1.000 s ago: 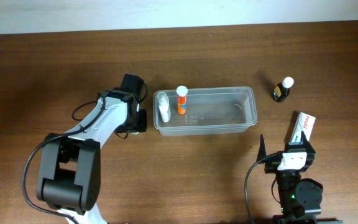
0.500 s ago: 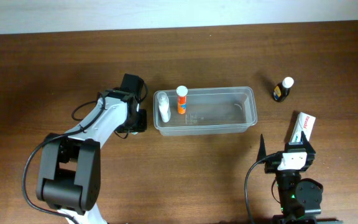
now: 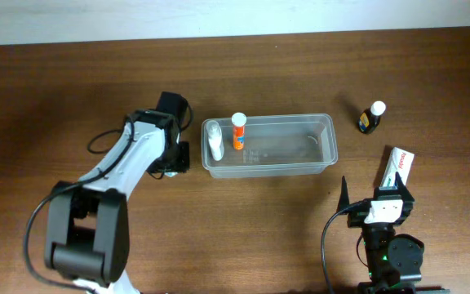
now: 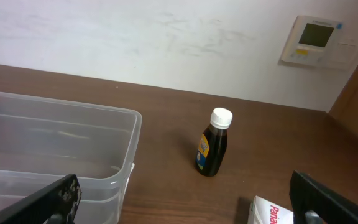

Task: Pack container
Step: 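Close the left gripper on the gold-lidded jar, then lift the jar with the left gripper and carry it over the container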

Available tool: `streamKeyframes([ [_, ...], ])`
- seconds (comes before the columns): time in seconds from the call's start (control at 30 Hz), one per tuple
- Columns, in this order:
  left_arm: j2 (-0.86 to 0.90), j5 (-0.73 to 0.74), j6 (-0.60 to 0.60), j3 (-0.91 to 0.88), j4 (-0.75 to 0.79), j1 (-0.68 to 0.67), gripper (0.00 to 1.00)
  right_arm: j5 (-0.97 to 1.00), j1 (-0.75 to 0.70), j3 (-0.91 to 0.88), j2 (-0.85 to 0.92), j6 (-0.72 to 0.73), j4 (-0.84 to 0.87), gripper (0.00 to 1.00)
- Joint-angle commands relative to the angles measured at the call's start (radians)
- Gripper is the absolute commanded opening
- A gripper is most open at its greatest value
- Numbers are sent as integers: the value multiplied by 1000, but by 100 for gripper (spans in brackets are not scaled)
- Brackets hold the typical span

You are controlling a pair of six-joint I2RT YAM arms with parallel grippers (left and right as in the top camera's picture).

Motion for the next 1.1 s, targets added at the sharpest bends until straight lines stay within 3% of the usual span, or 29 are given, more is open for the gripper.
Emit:
streamKeyframes([
  [0.0, -104, -6, -3, 34, -22, 3, 41, 16, 7, -5, -7, 15, -8, 98],
  [0.53, -351, 233, -45, 85, -72, -18, 41, 16, 8, -5, -7, 16, -8, 98],
  [0.73, -350, 233, -72, 205, -136, -96, 41, 16, 8, -5, -7, 16, -8, 98],
  [1.07, -348, 203, -172, 289, -81, -254, 41, 16, 7, -5, -7, 16, -8, 98],
])
